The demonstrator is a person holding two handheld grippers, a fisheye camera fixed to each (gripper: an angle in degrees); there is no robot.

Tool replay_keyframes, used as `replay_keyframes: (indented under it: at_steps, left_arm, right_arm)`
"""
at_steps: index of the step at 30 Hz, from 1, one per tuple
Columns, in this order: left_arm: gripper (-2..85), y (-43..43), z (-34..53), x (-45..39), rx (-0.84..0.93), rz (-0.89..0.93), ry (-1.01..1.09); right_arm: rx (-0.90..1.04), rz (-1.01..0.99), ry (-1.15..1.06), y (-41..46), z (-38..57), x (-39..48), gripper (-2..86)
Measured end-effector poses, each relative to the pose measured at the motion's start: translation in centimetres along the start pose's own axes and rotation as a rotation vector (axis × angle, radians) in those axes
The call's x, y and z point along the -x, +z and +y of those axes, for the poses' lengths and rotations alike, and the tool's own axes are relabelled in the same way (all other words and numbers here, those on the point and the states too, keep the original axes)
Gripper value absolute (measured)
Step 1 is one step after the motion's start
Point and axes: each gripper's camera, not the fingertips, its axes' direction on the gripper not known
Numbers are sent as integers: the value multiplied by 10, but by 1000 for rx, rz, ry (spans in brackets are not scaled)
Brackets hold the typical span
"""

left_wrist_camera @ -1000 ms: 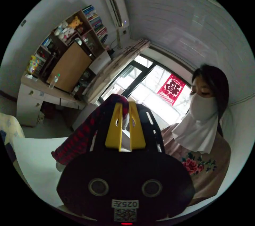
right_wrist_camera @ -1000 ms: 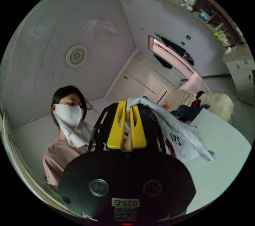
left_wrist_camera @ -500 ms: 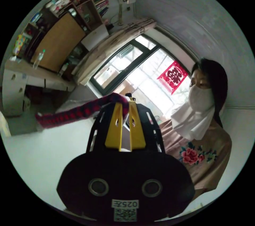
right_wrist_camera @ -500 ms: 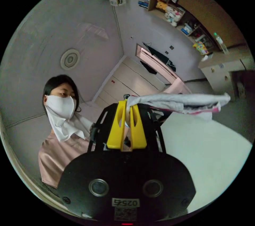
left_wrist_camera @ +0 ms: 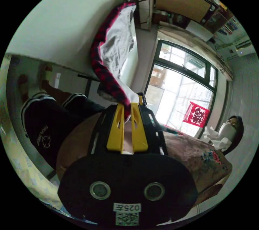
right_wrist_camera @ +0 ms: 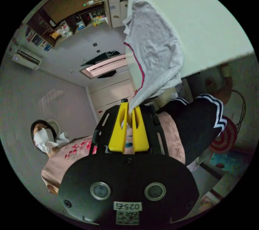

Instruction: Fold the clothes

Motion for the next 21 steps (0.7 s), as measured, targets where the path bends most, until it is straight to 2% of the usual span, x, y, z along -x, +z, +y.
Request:
replay_keyframes:
  at_steps: [4,9,12,14,16,19,21]
  left_arm:
    - [-4,-6,4,1,46,20,-45]
    - [0,-16,-41,-59,24,71,105]
    - [20,-18,-117,-101,-7,30,202]
    - [76,-20,-197,-119,-87,12,253]
    - [100,-26,-248,-115,-160,23,202]
    - [97,-39,-274,-113,-259,10,182]
    - [96,-44,-269,-112,-266,-113,193]
  right_arm:
    - [-25,-10,56,4,32,6,2]
    - [-19,-103,-81,-4,15,65,15]
    - [-18,-106,-176,-17,-51,114,40]
    - [-71,-66,-245,-30,-125,139,83]
    - [-98,-94,-234,-43,-173,138,113]
    - [-180,-169,-220,-70,-196,130,130]
    - [-203,-114,-246,-82,-187,130,144]
